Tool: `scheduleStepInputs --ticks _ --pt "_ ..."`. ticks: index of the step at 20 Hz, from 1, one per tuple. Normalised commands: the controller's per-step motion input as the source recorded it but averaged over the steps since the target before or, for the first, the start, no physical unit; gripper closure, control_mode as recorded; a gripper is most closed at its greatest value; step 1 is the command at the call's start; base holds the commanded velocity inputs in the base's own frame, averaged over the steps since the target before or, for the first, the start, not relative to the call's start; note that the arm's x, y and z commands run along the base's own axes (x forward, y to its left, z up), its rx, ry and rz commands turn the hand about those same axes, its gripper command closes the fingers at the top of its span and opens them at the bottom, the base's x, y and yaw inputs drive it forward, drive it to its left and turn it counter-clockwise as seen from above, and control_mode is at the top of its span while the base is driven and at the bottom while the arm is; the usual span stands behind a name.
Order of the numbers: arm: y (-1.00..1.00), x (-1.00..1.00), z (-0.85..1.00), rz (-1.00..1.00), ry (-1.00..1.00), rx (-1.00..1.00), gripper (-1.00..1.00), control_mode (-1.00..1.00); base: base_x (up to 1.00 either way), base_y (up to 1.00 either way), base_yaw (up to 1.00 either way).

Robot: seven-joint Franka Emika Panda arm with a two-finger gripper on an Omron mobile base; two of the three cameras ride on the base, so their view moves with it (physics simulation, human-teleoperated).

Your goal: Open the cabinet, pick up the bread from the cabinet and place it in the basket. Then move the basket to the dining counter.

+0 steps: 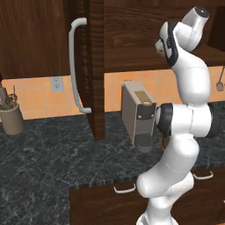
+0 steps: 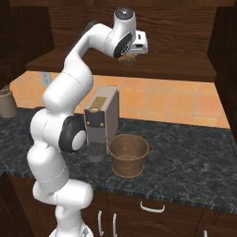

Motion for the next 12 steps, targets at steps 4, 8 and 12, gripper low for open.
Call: scheduleStepInputs --ticks 4,8,12 --pt "0.19 0.01 -0.33 0.06 0.00 0.00 -1.00 -1.00 0.00 0.00 0.00" --pt "0.38 0.13 -0.40 0.01 0.06 0.03 1.00 -1.00 0.00 0.00 0.00" --pt "0.26 0.07 -0.29 0.01 0.02 0.02 1.00 -1.00 0.00 0.00 0.00"
